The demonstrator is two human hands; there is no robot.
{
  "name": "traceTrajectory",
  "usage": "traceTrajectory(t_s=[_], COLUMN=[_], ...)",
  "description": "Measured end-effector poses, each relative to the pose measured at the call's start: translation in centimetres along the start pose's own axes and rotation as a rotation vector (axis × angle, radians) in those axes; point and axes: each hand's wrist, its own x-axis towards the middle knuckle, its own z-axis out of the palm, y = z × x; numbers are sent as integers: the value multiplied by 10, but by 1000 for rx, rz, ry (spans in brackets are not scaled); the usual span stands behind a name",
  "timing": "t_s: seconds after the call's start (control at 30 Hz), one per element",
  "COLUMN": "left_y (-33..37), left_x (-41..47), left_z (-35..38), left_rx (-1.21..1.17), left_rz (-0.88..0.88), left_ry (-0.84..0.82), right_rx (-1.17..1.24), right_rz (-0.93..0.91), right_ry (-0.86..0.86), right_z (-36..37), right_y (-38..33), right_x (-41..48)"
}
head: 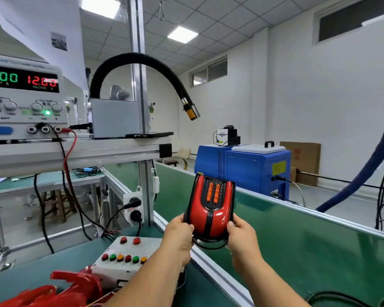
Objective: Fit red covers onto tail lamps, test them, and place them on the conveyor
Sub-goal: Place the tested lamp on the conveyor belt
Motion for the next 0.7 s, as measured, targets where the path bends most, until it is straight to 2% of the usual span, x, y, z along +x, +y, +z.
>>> traceTrajectory(t_s=[0.13,0.27,0.37,0.47,0.7], left_y=[10,22,30,32,20], left_x=[2,4,5,3,-7], left_z=[10,17,23,27,29], left_rx=[-6,-4,-74,-161,-139], left_rz=[41,7,-7,-31,-63], left_ry=[-34,-62,-32,-25,-112], right_rx=[15,-56,-245,-494,-608], right_rz=[-58,-131,-264,-296,-289], right_ry=[25,64,111,205,184], right_z=[-5,-14,-16,-15,-29], right_y=[-8,-20,-37,-59,-63], right_x=[7,16,17,18,-4])
